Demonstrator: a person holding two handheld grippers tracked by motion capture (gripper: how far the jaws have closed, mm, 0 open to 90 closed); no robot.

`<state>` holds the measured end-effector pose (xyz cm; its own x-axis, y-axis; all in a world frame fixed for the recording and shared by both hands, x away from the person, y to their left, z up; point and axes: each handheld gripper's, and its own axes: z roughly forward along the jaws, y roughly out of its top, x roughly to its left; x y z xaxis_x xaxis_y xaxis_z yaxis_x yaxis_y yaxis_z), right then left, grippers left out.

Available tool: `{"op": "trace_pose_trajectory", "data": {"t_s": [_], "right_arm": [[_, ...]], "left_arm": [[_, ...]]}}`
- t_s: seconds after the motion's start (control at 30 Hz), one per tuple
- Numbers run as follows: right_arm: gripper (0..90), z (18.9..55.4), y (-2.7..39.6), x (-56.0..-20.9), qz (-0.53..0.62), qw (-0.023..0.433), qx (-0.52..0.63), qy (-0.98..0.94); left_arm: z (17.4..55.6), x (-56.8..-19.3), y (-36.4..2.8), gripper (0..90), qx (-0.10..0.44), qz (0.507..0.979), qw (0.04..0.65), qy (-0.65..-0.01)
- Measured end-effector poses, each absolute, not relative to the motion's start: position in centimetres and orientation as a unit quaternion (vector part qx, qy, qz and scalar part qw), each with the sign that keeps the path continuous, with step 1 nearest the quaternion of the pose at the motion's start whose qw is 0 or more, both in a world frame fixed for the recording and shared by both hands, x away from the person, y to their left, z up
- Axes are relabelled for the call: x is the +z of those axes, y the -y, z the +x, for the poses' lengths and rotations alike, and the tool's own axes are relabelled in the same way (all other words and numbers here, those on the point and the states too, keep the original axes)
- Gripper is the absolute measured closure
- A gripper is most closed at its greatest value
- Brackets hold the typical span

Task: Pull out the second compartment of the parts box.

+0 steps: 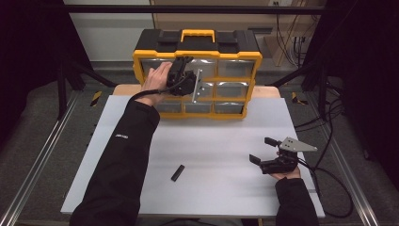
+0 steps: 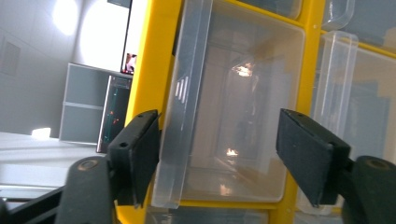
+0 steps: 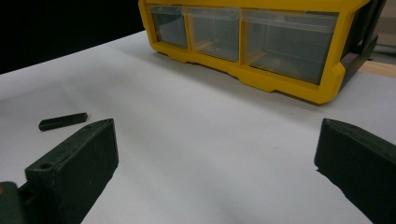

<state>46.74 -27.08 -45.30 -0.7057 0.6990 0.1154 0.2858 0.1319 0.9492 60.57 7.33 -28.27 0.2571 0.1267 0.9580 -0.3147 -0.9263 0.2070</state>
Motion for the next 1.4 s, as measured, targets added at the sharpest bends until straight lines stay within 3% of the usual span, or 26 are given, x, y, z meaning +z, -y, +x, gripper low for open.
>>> {"op": "trace_pose_trajectory", "data": {"t_s": [0.87,1.07,1.4], "right_arm": [[0.2,46.73,27.11,-45.28,0.337,0.183,0.566,-0.729],[0.1,46.72,27.13,-45.26,0.338,0.182,0.566,-0.73],[0.1,46.72,27.14,-45.25,0.338,0.182,0.566,-0.73]], "left_arm": [[60.33,-28.34,-7.38,68.0,0.66,0.73,0.162,0.072],[60.19,-28.46,-7.44,74.0,0.675,0.716,0.156,0.084],[60.09,-28.64,-7.41,76.1,0.682,0.71,0.146,0.098]]}}
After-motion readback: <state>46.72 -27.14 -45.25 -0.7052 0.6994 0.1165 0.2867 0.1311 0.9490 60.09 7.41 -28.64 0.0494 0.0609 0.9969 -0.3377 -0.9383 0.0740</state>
